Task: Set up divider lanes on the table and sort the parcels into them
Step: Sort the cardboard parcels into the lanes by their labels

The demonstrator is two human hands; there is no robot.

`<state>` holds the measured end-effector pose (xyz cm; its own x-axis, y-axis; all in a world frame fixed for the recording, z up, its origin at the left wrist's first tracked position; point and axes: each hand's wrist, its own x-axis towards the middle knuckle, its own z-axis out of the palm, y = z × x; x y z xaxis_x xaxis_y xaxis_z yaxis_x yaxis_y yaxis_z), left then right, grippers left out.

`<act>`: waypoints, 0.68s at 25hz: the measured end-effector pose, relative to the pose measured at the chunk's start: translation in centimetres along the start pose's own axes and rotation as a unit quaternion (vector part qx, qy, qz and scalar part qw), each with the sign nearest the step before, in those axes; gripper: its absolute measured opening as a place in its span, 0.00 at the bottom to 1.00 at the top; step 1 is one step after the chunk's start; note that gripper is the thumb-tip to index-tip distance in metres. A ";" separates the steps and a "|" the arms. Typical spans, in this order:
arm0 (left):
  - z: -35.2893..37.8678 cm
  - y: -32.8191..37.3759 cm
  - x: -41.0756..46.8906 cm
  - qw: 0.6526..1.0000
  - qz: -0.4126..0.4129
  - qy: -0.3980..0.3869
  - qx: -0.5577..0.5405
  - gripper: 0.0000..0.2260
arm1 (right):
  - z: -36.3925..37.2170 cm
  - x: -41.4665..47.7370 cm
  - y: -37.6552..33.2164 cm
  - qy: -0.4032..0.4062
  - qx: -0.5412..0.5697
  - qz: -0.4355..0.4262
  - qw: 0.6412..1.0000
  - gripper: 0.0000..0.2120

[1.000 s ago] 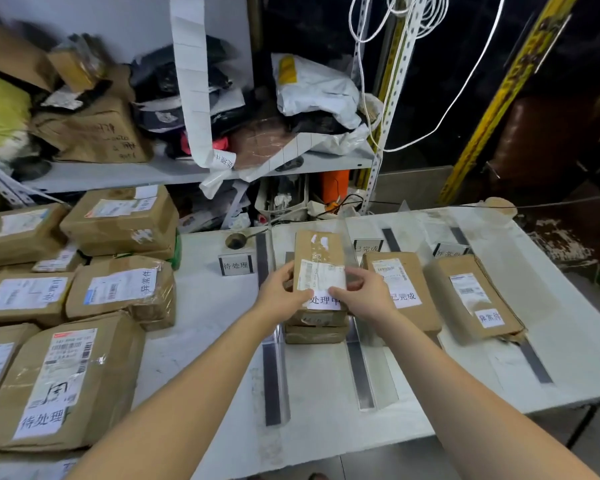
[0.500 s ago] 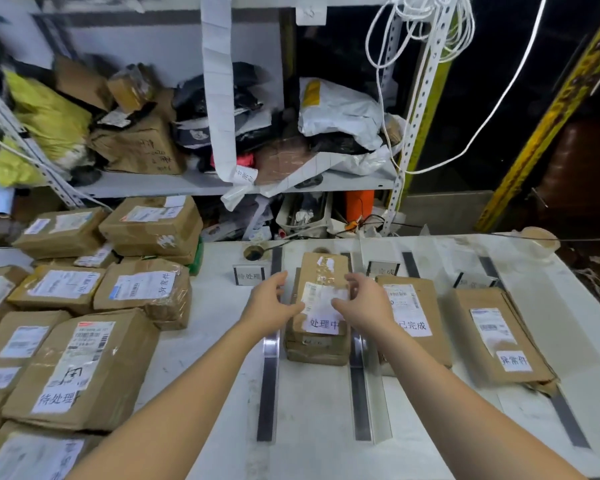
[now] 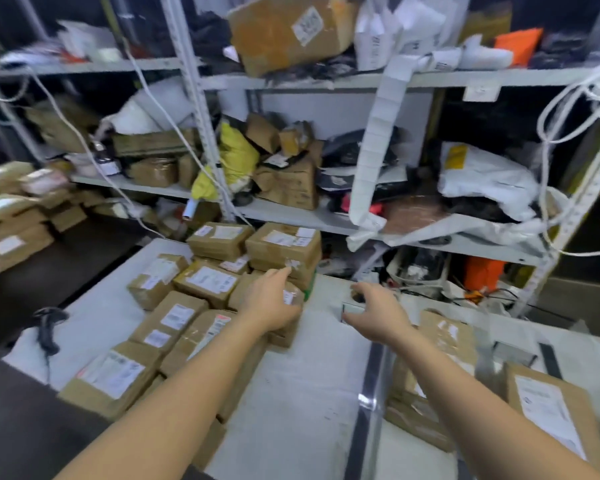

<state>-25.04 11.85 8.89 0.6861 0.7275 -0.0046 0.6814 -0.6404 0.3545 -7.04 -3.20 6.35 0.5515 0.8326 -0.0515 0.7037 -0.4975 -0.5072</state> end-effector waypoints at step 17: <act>-11.1 -40.7 7.0 0.995 -0.085 -0.002 -0.052 0.32 | 22.3 15.9 -31.8 -0.087 0.056 0.003 0.995 0.36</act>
<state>-50.76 45.76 4.83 0.5644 0.8219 -0.0766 0.7580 -0.4793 0.4424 -30.60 31.30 2.52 0.4623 0.8643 -0.1979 0.6411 -0.4800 -0.5988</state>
